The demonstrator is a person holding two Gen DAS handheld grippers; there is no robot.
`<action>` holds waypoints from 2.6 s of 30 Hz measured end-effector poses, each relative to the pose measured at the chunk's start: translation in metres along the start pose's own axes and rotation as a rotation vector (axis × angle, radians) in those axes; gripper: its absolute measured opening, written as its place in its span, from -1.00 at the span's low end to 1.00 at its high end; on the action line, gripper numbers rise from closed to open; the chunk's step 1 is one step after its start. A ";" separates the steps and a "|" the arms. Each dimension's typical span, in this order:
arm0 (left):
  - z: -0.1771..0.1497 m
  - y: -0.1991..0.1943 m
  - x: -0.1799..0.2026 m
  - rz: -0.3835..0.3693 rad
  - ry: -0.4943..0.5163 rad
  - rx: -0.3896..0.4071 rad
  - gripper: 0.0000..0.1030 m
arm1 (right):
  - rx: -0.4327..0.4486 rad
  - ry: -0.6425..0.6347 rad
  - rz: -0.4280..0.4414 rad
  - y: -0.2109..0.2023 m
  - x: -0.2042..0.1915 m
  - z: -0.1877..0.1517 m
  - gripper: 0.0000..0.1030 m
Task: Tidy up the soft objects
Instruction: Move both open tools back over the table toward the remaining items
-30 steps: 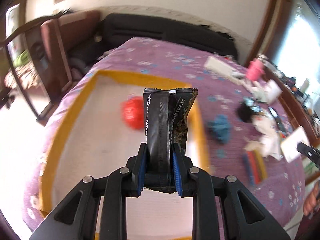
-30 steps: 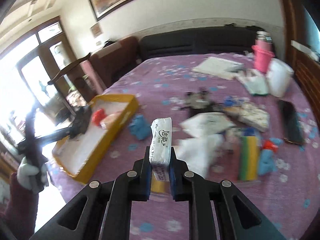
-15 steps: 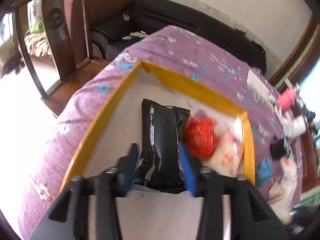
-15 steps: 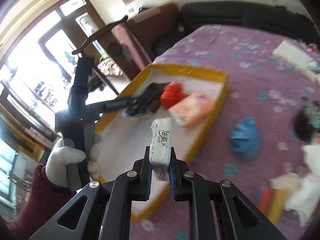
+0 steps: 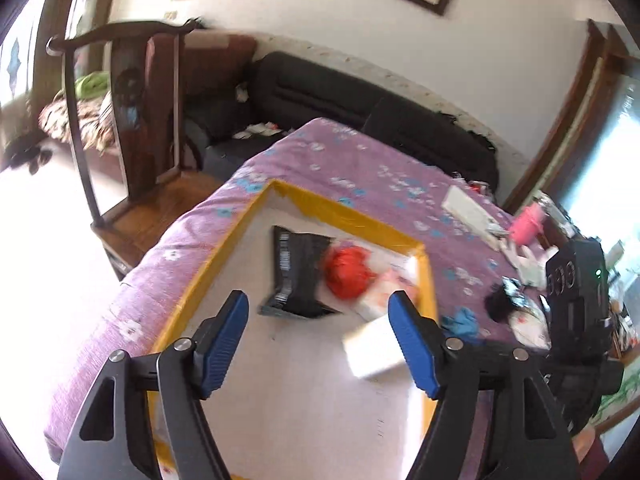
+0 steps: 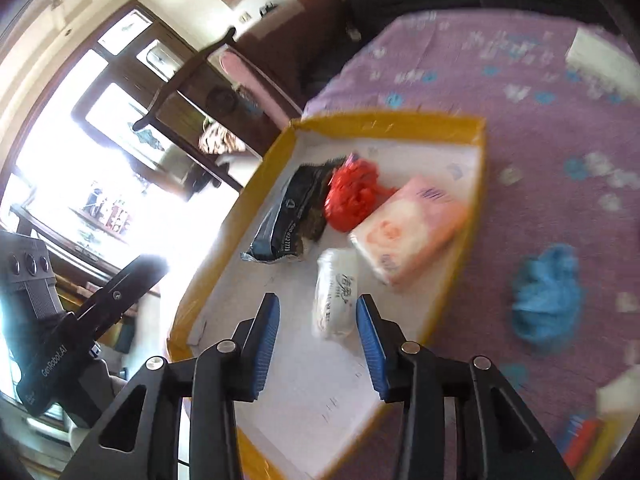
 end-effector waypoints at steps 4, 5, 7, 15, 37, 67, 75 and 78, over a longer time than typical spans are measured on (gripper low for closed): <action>-0.008 -0.019 0.050 -0.087 0.060 0.046 0.54 | 0.170 -0.085 -0.158 -0.071 0.018 -0.014 0.14; -0.011 -0.022 0.064 -0.101 0.083 0.059 0.56 | 0.222 -0.097 -0.214 -0.090 0.027 -0.018 0.34; -0.020 -0.024 0.103 -0.141 0.152 0.076 0.60 | 0.336 -0.098 -0.344 -0.140 0.057 -0.031 0.55; -0.095 -0.004 0.237 -0.258 0.405 0.024 0.60 | 0.513 0.227 -0.624 -0.260 0.220 -0.089 0.68; -0.133 0.041 0.246 -0.369 0.318 -0.061 0.63 | 0.526 0.457 -0.740 -0.282 0.336 -0.125 0.68; -0.143 0.064 0.241 -0.369 0.253 -0.201 0.69 | 0.522 0.617 -0.793 -0.289 0.361 -0.132 0.76; -0.151 0.048 0.201 -0.082 0.167 -0.190 0.70 | 0.555 0.596 -0.554 -0.284 0.348 -0.127 0.78; -0.148 0.040 0.201 -0.061 0.140 -0.199 0.70 | 0.546 0.587 -0.532 -0.280 0.345 -0.127 0.80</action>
Point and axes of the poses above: each gripper's, at about its wrist camera, not at the fingertips, and y roughly the way its jaws point, x to its right, z to its top, the point moved 8 cm from there along y, roughly the way its jaws point, and after that the axes turned 7 degrees about y, right-handed, at the moved point
